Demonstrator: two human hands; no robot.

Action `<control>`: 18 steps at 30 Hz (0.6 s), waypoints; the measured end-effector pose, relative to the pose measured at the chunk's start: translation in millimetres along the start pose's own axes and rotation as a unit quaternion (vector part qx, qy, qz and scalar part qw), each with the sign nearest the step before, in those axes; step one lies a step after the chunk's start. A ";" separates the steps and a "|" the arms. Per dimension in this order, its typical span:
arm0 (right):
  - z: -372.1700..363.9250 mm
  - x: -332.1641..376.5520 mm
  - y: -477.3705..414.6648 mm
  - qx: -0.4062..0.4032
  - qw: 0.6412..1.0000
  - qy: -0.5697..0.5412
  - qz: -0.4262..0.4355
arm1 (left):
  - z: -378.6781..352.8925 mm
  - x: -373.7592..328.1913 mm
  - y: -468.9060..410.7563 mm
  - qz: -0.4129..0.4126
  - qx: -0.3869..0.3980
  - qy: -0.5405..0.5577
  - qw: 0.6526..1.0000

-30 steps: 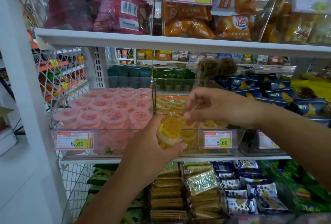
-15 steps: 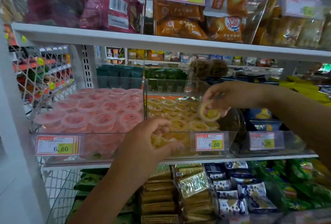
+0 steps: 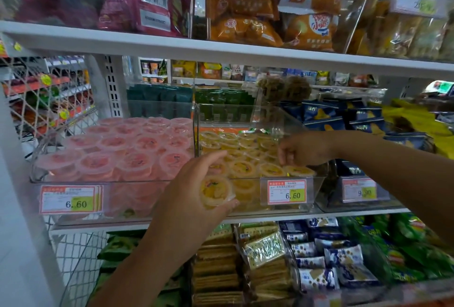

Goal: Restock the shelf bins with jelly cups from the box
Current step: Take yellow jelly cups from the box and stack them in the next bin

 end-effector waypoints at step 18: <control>7.4 4.8 30.7 -0.008 0.999 0.031 -0.013 | -16.6 -6.8 -11.2 -0.050 -0.022 0.014 0.998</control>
Point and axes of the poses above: each hand's wrist, its own y-axis away from the middle knuckle, its own z-axis out of the back of the hand, x = y × z, the point moved 9 cm from there along -y, towards the middle knuckle, and after that the axes turned 7 degrees about -y, right-handed, at the moved point
